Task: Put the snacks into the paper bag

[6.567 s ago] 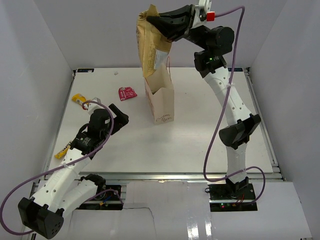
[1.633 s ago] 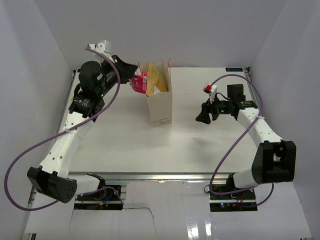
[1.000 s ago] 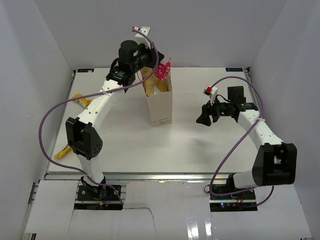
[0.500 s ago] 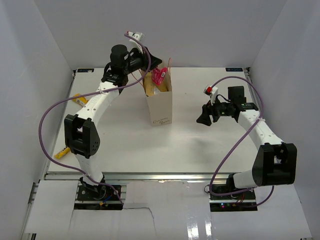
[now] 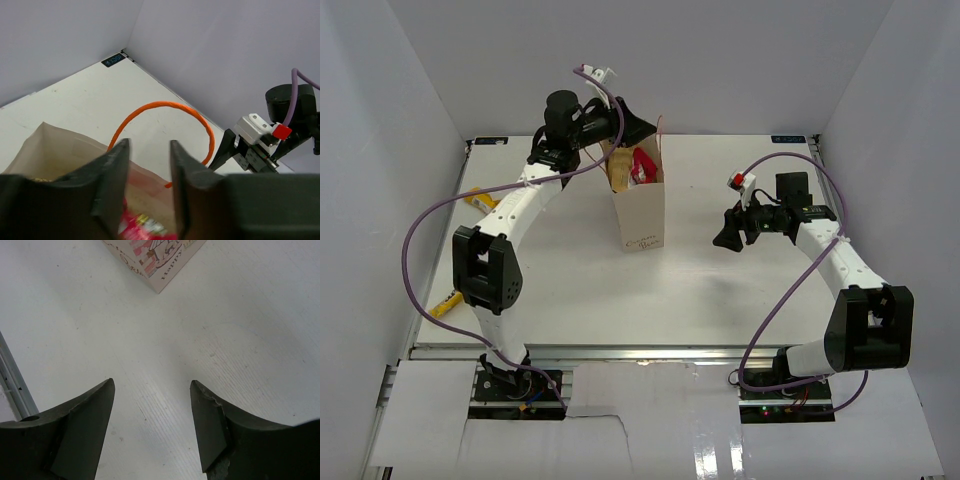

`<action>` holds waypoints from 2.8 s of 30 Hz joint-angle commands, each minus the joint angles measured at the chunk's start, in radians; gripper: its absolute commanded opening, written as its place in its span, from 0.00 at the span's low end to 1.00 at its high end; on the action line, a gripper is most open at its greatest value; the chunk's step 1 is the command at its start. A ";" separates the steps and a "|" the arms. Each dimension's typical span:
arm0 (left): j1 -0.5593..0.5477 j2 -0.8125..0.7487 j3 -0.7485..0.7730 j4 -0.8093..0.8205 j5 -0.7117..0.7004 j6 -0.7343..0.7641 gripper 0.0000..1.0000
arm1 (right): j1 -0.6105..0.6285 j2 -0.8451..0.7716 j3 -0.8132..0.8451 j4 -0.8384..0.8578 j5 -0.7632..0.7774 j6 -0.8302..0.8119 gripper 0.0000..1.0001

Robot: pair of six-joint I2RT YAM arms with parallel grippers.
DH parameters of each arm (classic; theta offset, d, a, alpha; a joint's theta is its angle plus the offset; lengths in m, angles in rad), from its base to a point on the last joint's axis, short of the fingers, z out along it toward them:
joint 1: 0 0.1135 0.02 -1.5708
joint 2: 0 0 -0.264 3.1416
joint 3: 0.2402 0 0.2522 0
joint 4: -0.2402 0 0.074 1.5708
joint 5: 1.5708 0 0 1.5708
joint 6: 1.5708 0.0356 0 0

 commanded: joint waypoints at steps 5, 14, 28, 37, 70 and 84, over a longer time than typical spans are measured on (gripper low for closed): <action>-0.002 -0.026 0.004 0.020 -0.028 -0.013 0.64 | -0.008 0.002 0.006 0.007 -0.015 -0.016 0.68; 0.001 -0.132 0.191 -0.250 -0.233 0.050 0.72 | -0.008 -0.001 -0.005 -0.006 -0.027 -0.039 0.68; 0.368 -0.714 -0.682 -0.958 -1.157 -0.849 0.74 | -0.008 0.034 0.004 -0.029 -0.033 -0.066 0.68; 0.544 -0.478 -0.737 -1.240 -1.278 -1.085 0.95 | -0.008 0.075 0.060 -0.059 -0.036 -0.063 0.68; 0.905 -0.365 -0.860 -0.789 -1.074 -0.823 0.27 | -0.008 0.098 0.127 -0.133 -0.008 -0.078 0.68; 0.824 -0.630 -0.968 -0.337 -0.293 -0.388 0.00 | 0.011 0.039 0.303 -0.404 -0.278 -0.379 0.69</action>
